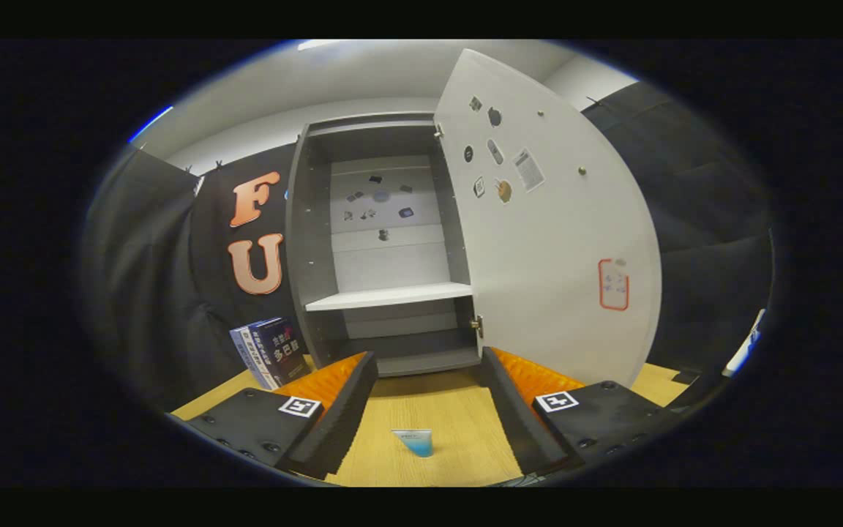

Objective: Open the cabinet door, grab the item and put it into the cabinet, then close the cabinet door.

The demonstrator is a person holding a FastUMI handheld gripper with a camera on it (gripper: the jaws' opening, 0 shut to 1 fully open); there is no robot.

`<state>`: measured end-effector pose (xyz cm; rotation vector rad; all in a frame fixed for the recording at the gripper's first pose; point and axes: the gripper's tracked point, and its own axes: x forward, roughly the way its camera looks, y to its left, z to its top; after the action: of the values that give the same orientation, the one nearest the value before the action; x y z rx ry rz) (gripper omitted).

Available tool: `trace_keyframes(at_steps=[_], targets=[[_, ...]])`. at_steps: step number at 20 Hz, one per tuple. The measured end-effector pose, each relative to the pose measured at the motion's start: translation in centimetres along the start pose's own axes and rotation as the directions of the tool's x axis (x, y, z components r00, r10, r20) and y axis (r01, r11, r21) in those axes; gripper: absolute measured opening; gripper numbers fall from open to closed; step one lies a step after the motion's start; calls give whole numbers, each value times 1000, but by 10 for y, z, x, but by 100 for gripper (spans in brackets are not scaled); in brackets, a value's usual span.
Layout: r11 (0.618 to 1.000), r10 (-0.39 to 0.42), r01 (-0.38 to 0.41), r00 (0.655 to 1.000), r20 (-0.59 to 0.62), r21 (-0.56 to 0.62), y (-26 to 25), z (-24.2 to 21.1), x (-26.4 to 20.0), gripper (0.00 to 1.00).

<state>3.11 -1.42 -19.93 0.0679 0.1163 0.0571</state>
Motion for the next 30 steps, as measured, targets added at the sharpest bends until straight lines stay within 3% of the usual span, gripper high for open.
trace_keyframes(at_steps=[8,19,25,29,30], targets=[[998,51,-54,997,-55,-42,23,-86,16,96],[999,-16,10,986,-166,-36,-1,-187,47,98],[1000,-8,0,964,-266,-30,-2,-230,55,97],[1000,18,-19,946,-325,0,2,-249,60,85],[1000,17,-16,941,-338,5,1,-252,61,74]])
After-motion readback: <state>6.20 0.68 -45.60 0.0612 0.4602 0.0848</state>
